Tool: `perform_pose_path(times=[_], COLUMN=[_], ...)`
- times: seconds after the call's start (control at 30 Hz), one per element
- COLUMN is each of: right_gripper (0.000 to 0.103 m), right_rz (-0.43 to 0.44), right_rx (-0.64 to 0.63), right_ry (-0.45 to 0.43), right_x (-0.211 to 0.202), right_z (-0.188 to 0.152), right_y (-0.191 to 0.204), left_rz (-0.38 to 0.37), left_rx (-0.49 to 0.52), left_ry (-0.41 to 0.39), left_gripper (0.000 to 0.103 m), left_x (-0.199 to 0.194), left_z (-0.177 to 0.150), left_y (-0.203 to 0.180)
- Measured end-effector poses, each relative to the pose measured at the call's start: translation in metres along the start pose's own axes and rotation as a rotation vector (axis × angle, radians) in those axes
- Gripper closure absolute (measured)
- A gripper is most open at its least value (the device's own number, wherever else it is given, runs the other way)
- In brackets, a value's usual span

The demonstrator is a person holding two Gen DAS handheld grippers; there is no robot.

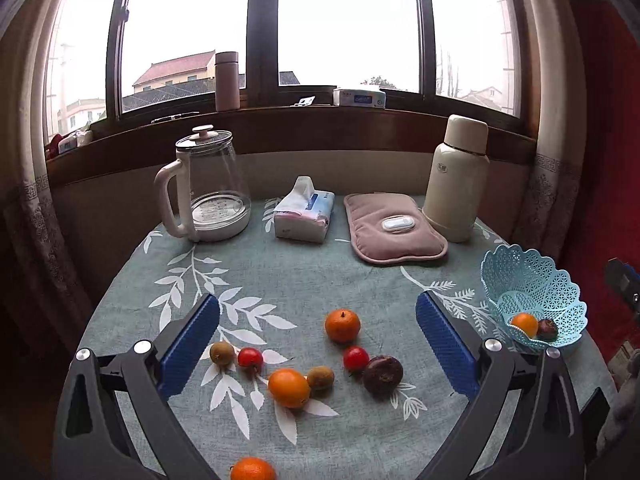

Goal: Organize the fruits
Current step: 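Move both tools back over the remaining fruits on the cloth, then grasp another orange with the left tool while the right tool grasps a dark brown fruit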

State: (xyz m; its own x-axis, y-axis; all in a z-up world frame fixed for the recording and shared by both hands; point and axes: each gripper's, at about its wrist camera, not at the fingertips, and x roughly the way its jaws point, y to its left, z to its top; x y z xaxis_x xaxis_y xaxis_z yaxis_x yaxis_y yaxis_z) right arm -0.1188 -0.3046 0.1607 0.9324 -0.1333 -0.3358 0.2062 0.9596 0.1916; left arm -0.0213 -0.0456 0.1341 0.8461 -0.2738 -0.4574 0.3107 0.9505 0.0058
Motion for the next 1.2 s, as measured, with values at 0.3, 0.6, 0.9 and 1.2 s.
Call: perform_pose_path(times=[0.3, 0.6, 0.9, 1.2], right_gripper=[0.003, 0.003, 0.003, 0.003], right_rz=[0.060, 0.103, 0.132, 0.161], right_rx=[-0.050, -0.088, -0.131, -0.147], right_ry=[0.073, 0.161, 0.232, 0.310], right_x=[0.012, 0.029, 0.041, 0.057], right_z=[-0.019, -0.039, -0.055, -0.072], right_y=[0.026, 0.044, 0.059, 0.072], left_rz=[0.051, 0.059, 0.056, -0.017], left_rx=[-0.015, -0.015, -0.001, -0.051], left_ry=[0.101, 0.198, 0.282, 0.349], left_gripper=[0.005, 0.005, 0.011, 0.044], left_x=[0.003, 0.006, 0.019, 0.027], left_z=[-0.037, -0.069, -0.097, -0.112], left_y=[0.036, 0.051, 0.054, 0.064])
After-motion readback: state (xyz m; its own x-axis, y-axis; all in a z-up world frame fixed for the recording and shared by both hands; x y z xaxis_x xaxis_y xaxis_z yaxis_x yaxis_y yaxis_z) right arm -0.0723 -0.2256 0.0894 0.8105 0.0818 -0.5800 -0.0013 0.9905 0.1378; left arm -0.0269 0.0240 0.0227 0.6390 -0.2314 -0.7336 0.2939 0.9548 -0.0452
